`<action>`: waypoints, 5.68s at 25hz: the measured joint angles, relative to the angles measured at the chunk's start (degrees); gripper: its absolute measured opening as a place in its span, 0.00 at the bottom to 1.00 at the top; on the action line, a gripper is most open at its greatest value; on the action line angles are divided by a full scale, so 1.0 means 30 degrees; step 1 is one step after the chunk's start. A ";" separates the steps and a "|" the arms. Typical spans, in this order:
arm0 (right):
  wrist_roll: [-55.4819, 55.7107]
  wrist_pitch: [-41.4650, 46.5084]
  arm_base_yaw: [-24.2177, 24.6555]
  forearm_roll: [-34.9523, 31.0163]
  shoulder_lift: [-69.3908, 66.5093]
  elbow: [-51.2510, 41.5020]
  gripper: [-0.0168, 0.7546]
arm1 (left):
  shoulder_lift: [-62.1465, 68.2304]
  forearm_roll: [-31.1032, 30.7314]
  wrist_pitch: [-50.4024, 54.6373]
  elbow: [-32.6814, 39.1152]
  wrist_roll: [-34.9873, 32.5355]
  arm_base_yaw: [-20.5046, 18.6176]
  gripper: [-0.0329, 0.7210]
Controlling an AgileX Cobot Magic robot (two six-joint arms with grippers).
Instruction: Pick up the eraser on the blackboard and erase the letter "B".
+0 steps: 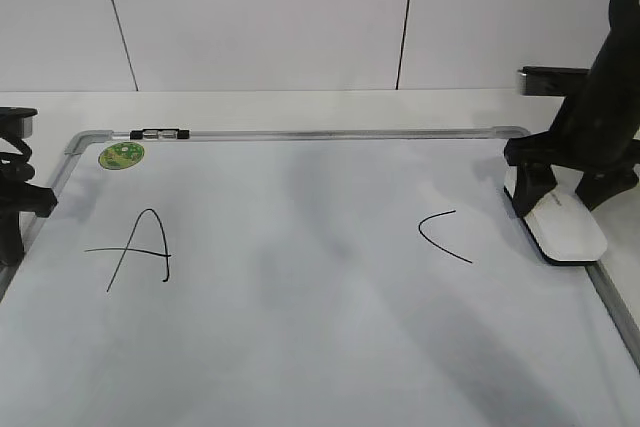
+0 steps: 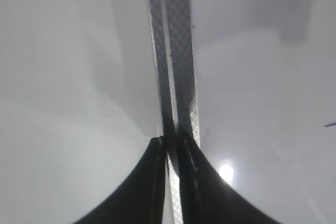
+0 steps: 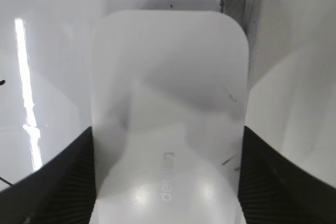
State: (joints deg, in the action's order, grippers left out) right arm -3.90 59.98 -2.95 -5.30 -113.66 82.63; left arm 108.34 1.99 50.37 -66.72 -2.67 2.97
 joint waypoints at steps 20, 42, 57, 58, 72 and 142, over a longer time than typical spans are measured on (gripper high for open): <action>0.0122 0.0280 0.0000 -0.0673 -0.0126 0.0109 0.86 | 0.0000 0.0000 0.0000 0.0000 0.0000 0.0000 0.09; 0.0504 0.3343 0.0000 0.0116 0.0546 0.4373 0.75 | 0.0000 0.0000 0.0153 0.0000 0.0000 0.0000 0.10; 0.0504 0.3575 0.0000 -0.0023 0.5234 0.4373 0.74 | 0.0000 0.0428 0.0798 -0.0281 -0.0060 0.0038 0.46; 0.0504 0.3613 0.0000 -0.0034 0.5480 0.4373 0.74 | 0.0035 0.0428 0.0883 -0.0555 -0.0025 0.0038 0.49; 0.0504 0.3803 0.0000 0.0082 1.0039 0.1808 0.74 | 0.0035 -0.0529 0.6117 -0.4849 0.0049 0.0038 0.56; 0.0357 0.3289 0.0000 0.1637 3.8192 -1.7244 0.74 | -3.5914 -0.0357 0.5170 1.1996 0.0082 0.0038 0.37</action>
State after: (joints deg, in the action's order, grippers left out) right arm -2.83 69.84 -2.95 -0.39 0.92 30.89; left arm 0.59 0.92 65.88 -30.73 -2.42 3.09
